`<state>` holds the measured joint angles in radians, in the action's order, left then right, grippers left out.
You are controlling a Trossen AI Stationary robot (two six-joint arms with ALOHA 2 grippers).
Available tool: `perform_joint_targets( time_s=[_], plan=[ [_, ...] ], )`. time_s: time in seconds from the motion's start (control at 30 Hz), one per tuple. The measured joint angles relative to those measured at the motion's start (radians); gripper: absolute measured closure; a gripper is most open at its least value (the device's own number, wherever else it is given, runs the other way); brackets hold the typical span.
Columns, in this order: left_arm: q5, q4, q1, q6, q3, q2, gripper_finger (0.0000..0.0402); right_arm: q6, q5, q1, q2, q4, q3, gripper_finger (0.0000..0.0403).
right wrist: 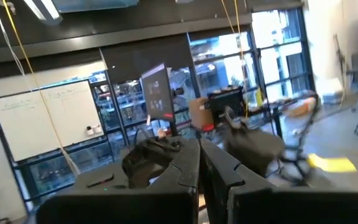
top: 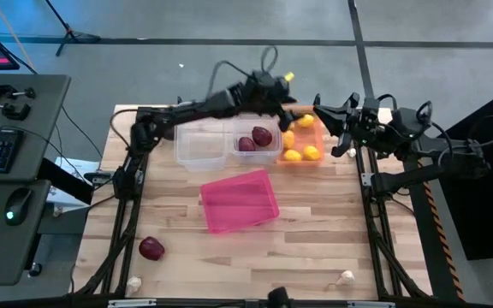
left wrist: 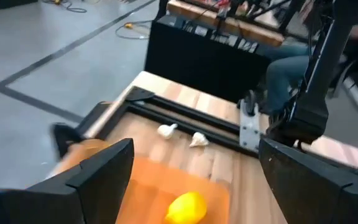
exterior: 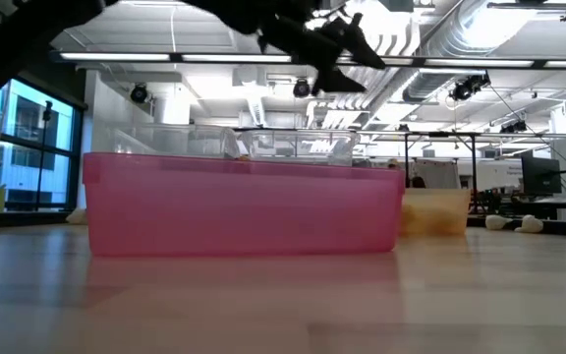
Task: Sort produce into baskets
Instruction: Put the red apple into then right transparent bin
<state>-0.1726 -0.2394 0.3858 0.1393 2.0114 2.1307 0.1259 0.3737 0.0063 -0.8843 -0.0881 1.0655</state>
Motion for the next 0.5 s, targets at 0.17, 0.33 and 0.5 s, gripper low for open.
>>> perform_joint_targets(
  time_s=[0.17,0.33,0.5],
  plan=[
    [-0.014,-0.197,0.047,-0.037,0.014,-0.134,0.0069,-0.063,0.031,0.000,0.024,0.003,0.000,0.0402],
    [-0.085,-0.336,0.057,-0.008,-0.014,-0.299,0.0069,-0.054,0.091,0.000,0.043,0.102,0.000,0.0402],
    [-0.031,-0.276,-0.039,0.052,-0.272,-0.521,0.0069,0.019,0.093,0.000,0.037,0.219,-0.001,0.0402]
  ],
)
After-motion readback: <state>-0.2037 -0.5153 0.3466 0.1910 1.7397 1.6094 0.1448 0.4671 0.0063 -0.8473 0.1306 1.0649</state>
